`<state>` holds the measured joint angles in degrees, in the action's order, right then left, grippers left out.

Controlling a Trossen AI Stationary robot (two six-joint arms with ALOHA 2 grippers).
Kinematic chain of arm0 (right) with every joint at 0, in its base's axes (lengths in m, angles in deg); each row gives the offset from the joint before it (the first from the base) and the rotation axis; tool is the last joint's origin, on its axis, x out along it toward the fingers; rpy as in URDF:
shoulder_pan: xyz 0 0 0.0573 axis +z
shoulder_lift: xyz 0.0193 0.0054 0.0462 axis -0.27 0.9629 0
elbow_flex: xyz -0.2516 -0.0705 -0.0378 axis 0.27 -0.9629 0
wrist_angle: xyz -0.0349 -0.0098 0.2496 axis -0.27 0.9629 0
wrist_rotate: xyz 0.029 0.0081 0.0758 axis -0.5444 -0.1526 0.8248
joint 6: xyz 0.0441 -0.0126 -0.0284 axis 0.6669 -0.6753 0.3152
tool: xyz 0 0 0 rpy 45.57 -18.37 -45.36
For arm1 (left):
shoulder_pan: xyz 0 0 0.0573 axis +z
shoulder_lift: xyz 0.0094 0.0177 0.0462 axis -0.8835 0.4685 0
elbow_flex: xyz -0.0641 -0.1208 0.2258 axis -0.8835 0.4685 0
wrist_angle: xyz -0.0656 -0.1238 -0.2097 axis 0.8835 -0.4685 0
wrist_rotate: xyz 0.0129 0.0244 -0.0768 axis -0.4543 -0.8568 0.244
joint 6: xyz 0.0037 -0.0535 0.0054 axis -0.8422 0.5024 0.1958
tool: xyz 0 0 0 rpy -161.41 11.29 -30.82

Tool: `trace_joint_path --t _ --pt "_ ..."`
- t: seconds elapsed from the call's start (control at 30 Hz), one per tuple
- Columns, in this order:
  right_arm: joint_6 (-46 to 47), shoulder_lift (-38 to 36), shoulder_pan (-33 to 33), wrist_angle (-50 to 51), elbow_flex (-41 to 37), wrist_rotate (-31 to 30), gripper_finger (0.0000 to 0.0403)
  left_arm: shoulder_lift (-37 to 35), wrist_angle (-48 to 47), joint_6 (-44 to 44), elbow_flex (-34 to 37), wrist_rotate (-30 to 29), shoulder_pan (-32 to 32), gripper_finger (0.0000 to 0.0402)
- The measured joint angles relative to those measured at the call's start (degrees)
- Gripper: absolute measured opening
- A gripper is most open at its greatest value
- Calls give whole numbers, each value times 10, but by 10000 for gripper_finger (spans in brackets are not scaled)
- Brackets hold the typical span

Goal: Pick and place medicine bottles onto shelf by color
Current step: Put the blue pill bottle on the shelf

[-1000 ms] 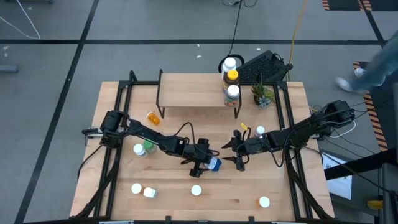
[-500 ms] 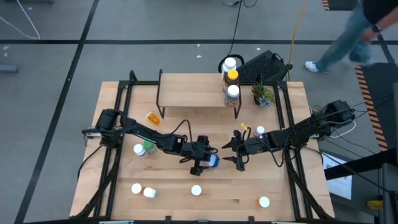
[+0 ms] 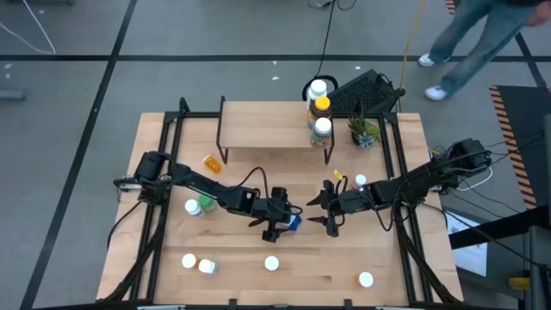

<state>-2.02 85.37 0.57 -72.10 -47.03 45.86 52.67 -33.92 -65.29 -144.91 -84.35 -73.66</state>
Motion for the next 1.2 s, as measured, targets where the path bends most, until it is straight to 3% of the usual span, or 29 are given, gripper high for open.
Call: trace_joint_path --t 0.4,0.63,0.8,1.03,1.2 --pt "2 0 0 -4 0 0 236 51 6 -19 -2 24 14 397" --pt "1 0 0 -3 0 0 236 29 -1 -10 1 36 15 349" --pt "-17 0 0 -5 0 -1 236 -7 4 28 0 21 19 348" --pt "-146 -16 25 -83 0 -12 236 -83 12 45 0 41 19 360" --pt "-319 -78 85 -115 0 -81 236 -129 36 45 0 86 19 361"
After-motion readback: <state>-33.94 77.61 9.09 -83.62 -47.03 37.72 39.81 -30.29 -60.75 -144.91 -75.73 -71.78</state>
